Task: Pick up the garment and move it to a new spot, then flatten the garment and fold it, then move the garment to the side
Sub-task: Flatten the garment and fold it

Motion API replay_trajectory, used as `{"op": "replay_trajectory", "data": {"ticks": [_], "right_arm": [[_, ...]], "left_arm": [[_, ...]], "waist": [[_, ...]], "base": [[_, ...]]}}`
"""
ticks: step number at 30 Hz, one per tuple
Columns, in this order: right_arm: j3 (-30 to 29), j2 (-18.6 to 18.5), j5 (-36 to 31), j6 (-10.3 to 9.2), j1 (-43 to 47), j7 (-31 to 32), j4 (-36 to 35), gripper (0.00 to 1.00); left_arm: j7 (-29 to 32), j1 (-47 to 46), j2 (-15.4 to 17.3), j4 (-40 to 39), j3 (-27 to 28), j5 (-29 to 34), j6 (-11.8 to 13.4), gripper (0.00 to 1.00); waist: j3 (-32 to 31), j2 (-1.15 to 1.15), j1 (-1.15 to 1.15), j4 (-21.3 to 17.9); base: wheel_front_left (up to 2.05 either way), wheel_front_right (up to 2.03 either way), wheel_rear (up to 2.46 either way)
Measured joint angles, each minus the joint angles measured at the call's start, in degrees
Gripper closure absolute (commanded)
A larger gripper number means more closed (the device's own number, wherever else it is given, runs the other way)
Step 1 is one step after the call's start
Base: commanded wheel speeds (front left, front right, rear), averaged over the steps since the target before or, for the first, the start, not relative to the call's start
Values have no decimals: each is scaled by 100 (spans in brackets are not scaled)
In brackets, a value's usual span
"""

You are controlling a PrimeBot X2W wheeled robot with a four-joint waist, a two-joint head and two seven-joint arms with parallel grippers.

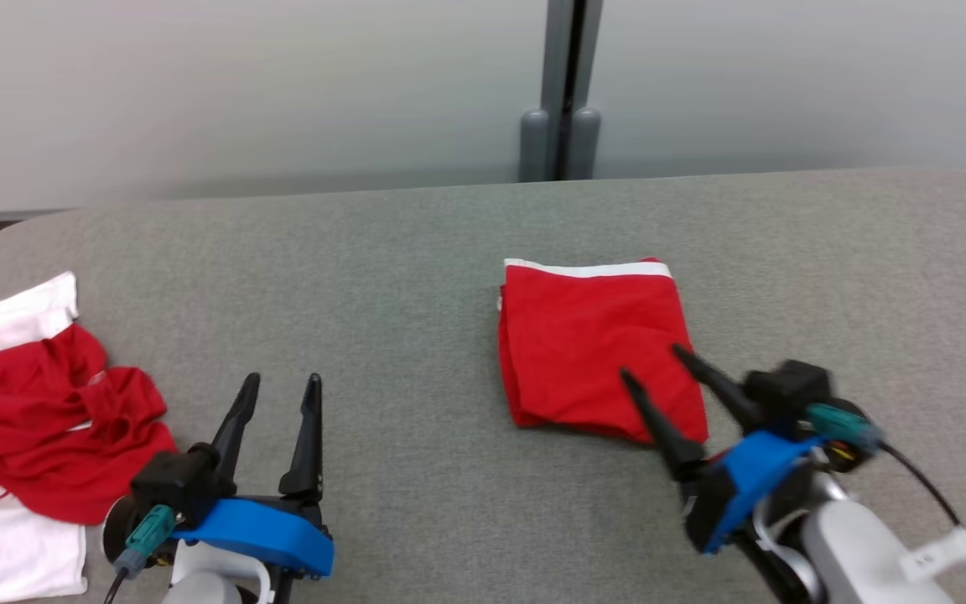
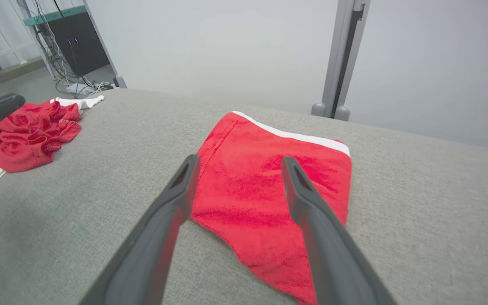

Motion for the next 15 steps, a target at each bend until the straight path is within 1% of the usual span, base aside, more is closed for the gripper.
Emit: {"op": "replay_trajectory", "data": {"ticks": [4, 7, 10, 15], "right_arm": [[-1079, 186, -442, 0, 588, -238, -450, 0], [-1644, 354, -693, 0, 927, -258, -637, 0], [-1929, 436, -812, 0, 1101, -180, -723, 0], [-2118, 468, -868, 0, 1217, -138, -700, 0]], "left_arm": [[-1, 125, 52, -24, 165, -40, 68, 0], [-1, 226, 114, -47, 289, -41, 116, 0], [-2, 328, 153, -59, 393, -40, 145, 0], [-2, 477, 169, -35, 532, -41, 215, 0]], "waist": [[-102, 0, 0, -204], [-176, 0, 0, -337], [-249, 0, 0, -441], [-375, 0, 0, -512]], "base": [[0, 0, 0], [0, 0, 0], [0, 0, 0], [0, 0, 0]]}}
